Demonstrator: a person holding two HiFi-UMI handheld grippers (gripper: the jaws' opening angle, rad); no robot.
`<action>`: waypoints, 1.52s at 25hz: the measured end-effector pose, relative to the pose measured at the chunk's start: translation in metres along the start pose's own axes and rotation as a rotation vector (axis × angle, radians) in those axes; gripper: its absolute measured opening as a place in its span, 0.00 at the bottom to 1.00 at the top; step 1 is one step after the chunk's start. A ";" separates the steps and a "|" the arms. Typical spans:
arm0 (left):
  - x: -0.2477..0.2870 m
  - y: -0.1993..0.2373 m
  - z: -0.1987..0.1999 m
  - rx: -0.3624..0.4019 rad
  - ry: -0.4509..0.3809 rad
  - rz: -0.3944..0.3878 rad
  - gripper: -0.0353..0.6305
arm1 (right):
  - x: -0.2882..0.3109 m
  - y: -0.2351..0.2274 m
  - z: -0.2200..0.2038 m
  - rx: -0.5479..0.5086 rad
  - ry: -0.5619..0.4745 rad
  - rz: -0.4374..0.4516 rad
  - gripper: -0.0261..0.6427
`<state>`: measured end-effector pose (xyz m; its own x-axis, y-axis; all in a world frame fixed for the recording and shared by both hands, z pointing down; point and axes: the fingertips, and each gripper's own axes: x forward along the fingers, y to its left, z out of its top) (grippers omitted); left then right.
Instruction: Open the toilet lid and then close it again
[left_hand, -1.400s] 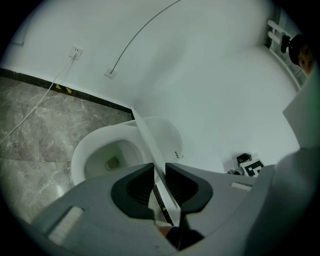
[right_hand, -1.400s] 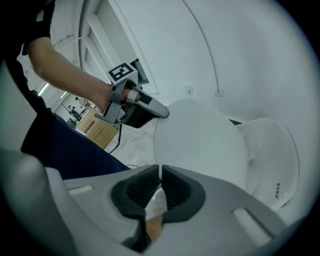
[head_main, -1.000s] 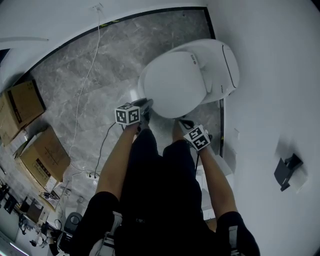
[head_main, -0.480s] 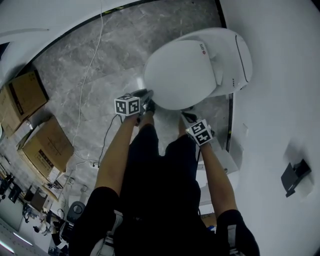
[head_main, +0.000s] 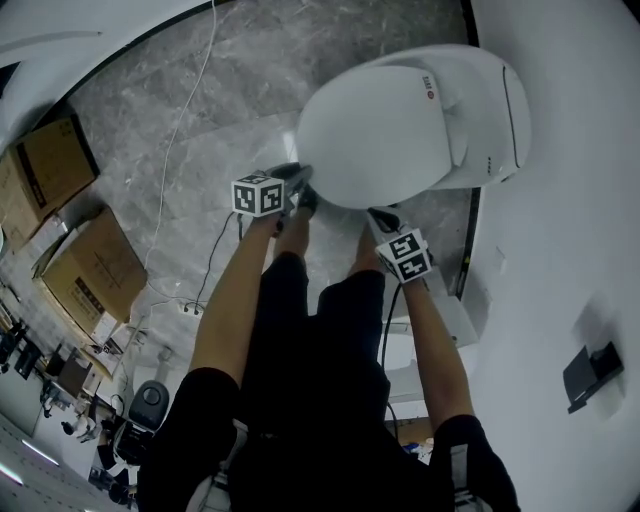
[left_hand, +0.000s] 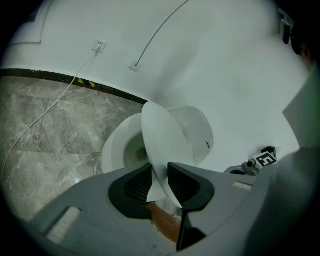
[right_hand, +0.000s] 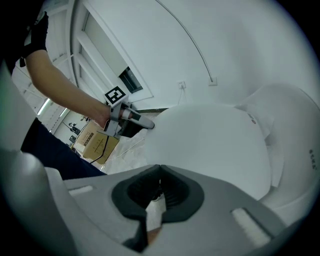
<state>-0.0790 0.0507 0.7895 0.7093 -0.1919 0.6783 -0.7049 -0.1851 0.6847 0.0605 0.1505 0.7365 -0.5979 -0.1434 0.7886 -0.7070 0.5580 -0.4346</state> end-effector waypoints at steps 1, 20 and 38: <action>0.001 0.004 -0.001 -0.001 0.004 0.005 0.22 | 0.003 -0.001 0.003 0.002 -0.010 0.001 0.04; 0.030 0.051 -0.022 -0.048 0.034 0.037 0.22 | 0.035 -0.024 -0.001 0.015 -0.043 -0.016 0.04; 0.046 0.076 -0.031 -0.047 0.038 0.123 0.23 | 0.052 -0.030 -0.008 0.010 -0.018 -0.008 0.04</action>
<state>-0.1002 0.0574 0.8807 0.6177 -0.1738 0.7669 -0.7862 -0.1170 0.6067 0.0536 0.1326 0.7939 -0.5990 -0.1630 0.7840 -0.7154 0.5487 -0.4326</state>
